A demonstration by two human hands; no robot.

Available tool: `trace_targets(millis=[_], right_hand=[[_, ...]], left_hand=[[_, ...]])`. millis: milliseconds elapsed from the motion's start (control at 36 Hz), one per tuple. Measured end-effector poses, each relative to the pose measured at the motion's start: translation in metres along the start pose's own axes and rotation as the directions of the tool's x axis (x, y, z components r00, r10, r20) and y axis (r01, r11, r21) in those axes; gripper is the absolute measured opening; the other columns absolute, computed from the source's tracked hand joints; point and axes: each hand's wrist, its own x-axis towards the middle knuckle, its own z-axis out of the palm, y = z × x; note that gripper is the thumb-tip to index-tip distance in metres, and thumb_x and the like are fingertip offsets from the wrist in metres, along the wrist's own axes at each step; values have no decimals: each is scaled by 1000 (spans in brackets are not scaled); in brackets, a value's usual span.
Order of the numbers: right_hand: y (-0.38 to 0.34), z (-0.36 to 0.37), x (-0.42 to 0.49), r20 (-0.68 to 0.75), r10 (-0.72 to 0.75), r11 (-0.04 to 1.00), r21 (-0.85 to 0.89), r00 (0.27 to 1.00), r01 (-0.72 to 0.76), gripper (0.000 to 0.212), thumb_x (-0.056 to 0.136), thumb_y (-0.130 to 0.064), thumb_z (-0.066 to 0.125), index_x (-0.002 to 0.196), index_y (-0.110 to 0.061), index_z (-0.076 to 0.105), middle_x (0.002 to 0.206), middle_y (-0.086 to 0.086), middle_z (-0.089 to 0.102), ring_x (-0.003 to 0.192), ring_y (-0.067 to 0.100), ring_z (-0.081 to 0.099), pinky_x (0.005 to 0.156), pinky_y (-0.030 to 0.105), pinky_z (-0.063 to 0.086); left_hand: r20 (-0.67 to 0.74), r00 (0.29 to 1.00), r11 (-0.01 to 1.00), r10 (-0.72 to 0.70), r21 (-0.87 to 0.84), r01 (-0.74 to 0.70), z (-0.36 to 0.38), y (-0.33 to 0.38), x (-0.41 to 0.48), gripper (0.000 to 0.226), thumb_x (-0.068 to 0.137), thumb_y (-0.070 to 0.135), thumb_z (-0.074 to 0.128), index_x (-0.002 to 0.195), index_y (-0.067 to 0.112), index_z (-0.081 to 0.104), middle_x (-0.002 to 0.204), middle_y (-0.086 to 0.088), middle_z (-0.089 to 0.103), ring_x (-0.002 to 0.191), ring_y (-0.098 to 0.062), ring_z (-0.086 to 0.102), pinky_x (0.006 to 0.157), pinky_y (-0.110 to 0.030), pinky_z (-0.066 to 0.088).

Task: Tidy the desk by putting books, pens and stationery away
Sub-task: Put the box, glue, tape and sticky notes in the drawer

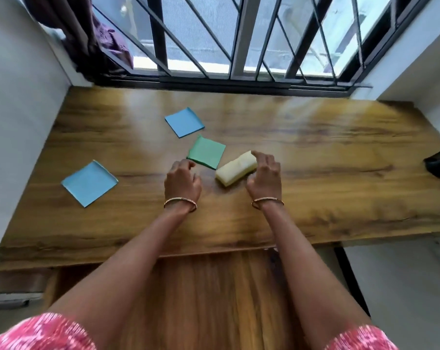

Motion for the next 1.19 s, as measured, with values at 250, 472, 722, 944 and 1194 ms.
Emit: trace_targets(millis=[250, 472, 722, 944, 1194], right_hand=[[0, 2, 60, 518, -28, 957, -233, 855, 173, 80, 78, -6, 60, 146, -36, 31, 156, -3, 24, 145, 25, 19, 108, 48, 32], [13, 3, 58, 469, -70, 972, -165, 881, 166, 59, 75, -3, 58, 126, -32, 53, 129, 0, 48, 121, 27, 45, 99, 41, 45], [32, -26, -4, 333, 55, 989, -150, 941, -5, 54, 65, -20, 76, 116, -28, 61, 112, 3, 60, 105, 30, 57, 84, 33, 47], [59, -70, -110, 252, 111, 977, 151, 961, -152, 60, 55, -25, 88, 110, -27, 64, 104, -6, 64, 92, 14, 61, 73, 22, 45], [79, -77, -228, 497, 228, 969, -33, 837, -245, 64, 60, -43, 84, 118, -34, 60, 113, -15, 64, 100, 5, 59, 83, 23, 53]], left_hand=[[77, 979, 965, -186, 203, 168, 18, 13, 75, 62, 84, 46, 64, 127, 4, 49, 130, -16, 48, 123, -35, 43, 101, -42, 39], [144, 934, 922, -327, 266, 281, 25, 29, 95, 74, 71, 43, 80, 128, 7, 49, 133, -11, 47, 127, -31, 42, 98, -44, 41], [190, 851, 872, -489, 92, 480, 20, 24, 95, 58, 63, 32, 86, 113, 14, 63, 122, -11, 62, 118, -33, 54, 93, -43, 47], [106, 923, 895, -370, -227, 384, 13, -4, 44, 23, 71, 28, 76, 86, 16, 64, 96, -7, 70, 93, -26, 65, 83, -34, 53], [168, 924, 779, -345, -499, 381, -14, -8, -16, 21, 78, 22, 72, 78, 22, 51, 94, -3, 61, 88, -24, 61, 70, -33, 47]])
